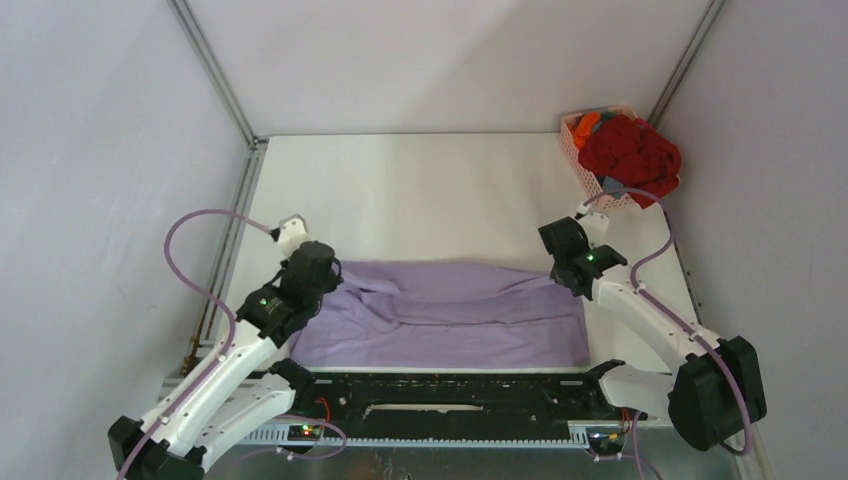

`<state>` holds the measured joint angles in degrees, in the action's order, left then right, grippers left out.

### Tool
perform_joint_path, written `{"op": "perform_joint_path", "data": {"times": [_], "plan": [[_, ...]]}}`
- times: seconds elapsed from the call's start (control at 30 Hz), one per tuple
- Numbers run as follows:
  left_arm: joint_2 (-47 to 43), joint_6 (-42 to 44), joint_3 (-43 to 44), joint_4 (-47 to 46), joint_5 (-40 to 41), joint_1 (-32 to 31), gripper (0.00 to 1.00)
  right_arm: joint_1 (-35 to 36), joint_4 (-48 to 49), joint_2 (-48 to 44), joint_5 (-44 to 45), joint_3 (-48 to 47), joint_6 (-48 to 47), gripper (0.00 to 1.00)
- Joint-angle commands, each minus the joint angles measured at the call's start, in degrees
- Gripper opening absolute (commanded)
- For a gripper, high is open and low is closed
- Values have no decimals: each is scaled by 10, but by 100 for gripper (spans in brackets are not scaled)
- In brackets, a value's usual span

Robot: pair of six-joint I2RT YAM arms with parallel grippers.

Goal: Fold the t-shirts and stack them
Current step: Fold the T-shirt at the center of the board.

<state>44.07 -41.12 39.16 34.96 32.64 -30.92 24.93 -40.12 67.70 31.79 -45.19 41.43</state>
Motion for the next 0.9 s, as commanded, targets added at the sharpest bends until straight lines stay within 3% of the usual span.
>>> {"op": "perform_joint_path", "data": {"times": [0.0,0.53,0.6,0.63,0.7,0.77,0.8,0.83,0.87], "plan": [[-42,-38,-16,39,18,-9,0,-13,10,-32,-10,9,-11,0],[-130,-149,-70,177,-36,-54,0,-15,-1,-64,-23,55,12,5],[-136,-171,-88,179,-55,-63,11,-15,0,-64,-21,64,17,10],[-138,-189,-94,185,-60,-67,19,-15,-5,-62,-11,64,21,20],[-141,-206,-96,196,-61,-80,41,-15,-20,-63,10,64,45,46],[-145,-217,-79,214,-48,-98,61,-15,-44,-71,41,64,83,64],[-147,-221,-65,228,-35,-105,73,-15,-55,-79,56,64,99,76],[-148,-223,-51,240,-17,-111,88,-15,-67,-87,73,64,117,96],[-150,-222,-37,250,5,-115,98,-15,-79,-99,90,64,134,99]]}}
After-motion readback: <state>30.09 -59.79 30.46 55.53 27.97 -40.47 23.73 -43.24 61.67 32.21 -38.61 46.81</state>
